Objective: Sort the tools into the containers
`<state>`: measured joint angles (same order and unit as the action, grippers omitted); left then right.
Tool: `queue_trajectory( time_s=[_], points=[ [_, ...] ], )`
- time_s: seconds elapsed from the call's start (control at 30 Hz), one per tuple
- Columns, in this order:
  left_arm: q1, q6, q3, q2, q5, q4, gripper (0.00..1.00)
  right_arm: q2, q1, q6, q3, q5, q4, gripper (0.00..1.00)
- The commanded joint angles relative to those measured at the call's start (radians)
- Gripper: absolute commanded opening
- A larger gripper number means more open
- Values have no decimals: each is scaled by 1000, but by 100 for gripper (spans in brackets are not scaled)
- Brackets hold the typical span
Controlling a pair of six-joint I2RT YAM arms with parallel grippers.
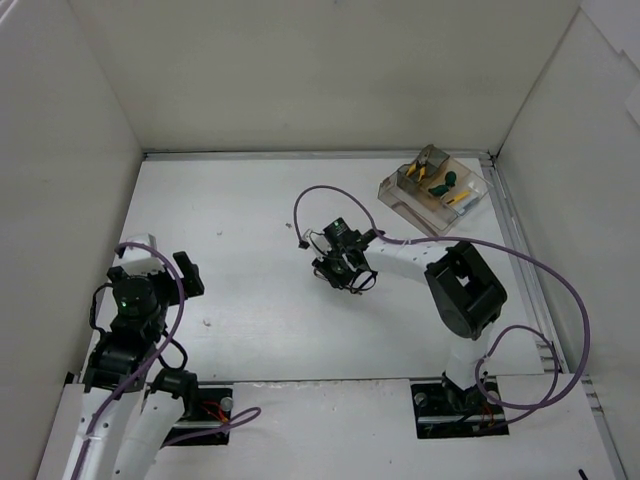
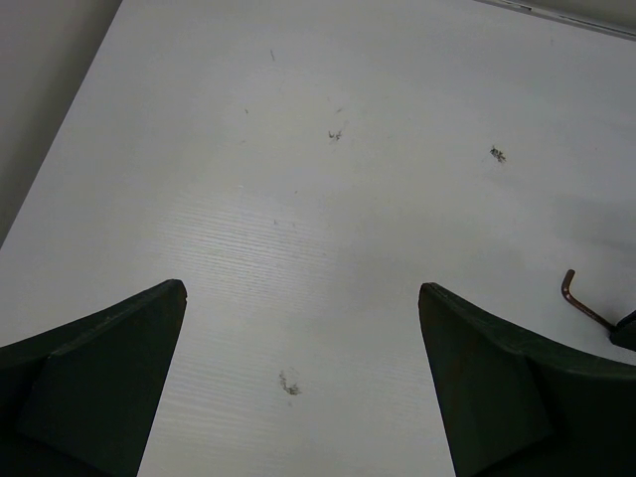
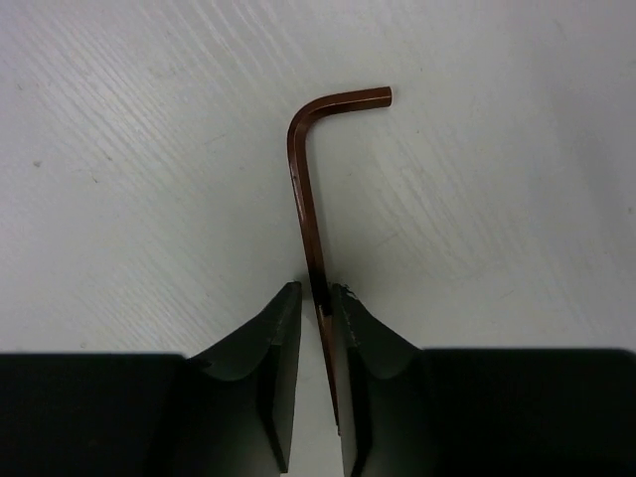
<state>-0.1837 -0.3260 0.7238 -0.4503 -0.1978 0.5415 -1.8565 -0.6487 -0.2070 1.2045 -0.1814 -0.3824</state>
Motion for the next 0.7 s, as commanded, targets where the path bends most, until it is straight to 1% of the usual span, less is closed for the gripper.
queue_trajectory(
  time_s=[0.0, 0.03, 0.07, 0.2, 0.37, 0.47, 0.53, 0.63, 0.67],
  points=[
    [-3, -1, 31, -8, 12, -54, 100, -27, -20, -20, 35, -20, -33, 15],
    [-3, 1, 29, -8, 12, -55, 100, -38, -32, -23, 36, -10, -39, 4],
    [-3, 2, 29, -8, 14, -55, 100, -43, -40, -23, 40, 2, -44, 0],
    [-3, 1, 29, -7, 12, -52, 100, -15, -48, -17, 67, -36, -41, 0],
    [-3, 1, 29, 1, 5, -51, 100, 29, -34, -37, 187, 9, -35, 0],
    [-3, -2, 29, 2, 1, -51, 100, 60, 16, -72, 256, 36, -35, 0],
    [-3, -1, 28, 5, -2, -51, 100, 77, 47, -124, 293, 75, -35, 0],
    [-3, -2, 28, 9, -6, -51, 100, 86, 109, -198, 332, 114, -33, 0],
    [-3, -1, 26, 7, -6, -52, 100, 85, 150, -224, 342, 118, -33, 0]
  ],
)
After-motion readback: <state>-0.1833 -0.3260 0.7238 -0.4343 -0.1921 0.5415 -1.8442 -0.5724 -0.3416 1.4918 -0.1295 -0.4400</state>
